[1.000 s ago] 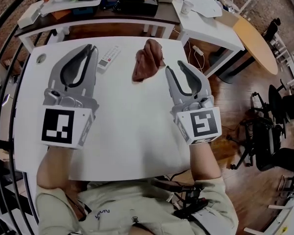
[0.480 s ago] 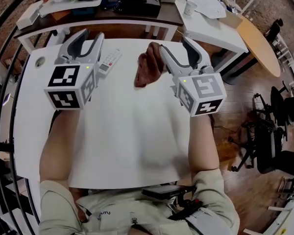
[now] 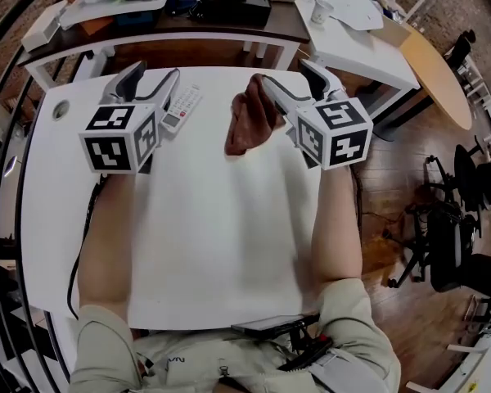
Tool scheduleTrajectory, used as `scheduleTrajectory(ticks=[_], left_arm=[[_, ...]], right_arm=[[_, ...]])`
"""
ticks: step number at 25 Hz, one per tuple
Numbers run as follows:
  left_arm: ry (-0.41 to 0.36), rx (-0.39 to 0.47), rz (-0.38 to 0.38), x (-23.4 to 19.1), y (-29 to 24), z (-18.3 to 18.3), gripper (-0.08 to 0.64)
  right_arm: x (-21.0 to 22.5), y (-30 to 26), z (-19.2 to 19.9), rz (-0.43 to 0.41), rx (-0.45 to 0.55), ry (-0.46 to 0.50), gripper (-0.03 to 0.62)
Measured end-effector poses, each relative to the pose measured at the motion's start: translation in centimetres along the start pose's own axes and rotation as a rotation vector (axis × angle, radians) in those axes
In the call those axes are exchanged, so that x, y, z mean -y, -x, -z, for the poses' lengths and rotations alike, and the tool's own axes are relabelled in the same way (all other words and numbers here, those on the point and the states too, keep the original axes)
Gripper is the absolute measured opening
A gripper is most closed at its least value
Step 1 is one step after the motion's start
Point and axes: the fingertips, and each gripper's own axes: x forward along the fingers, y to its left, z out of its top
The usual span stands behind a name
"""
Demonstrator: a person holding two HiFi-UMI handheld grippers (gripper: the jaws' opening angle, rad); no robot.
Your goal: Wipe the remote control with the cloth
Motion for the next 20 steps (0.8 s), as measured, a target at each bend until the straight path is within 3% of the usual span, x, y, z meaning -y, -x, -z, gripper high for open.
scheduleTrajectory(ticks=[8, 12, 20], left_arm=[[-0.007, -0.193, 0.101, 1.4, -1.7, 5.3, 0.360], [-0.066, -0.308, 0.145, 1.8, -2.4, 7.8, 0.379], [-0.084, -0.459, 0.241, 2.7, -2.6, 11.5, 0.388]], right_arm=[[-2.4, -3.1, 4.6, -0.151, -0.178, 0.073, 0.348], [-2.9, -3.7, 6.7, -0.208, -0.251, 0.117, 0.391], [-4.7, -4.3, 10.8, -0.349, -0.384, 0.151, 0.460]])
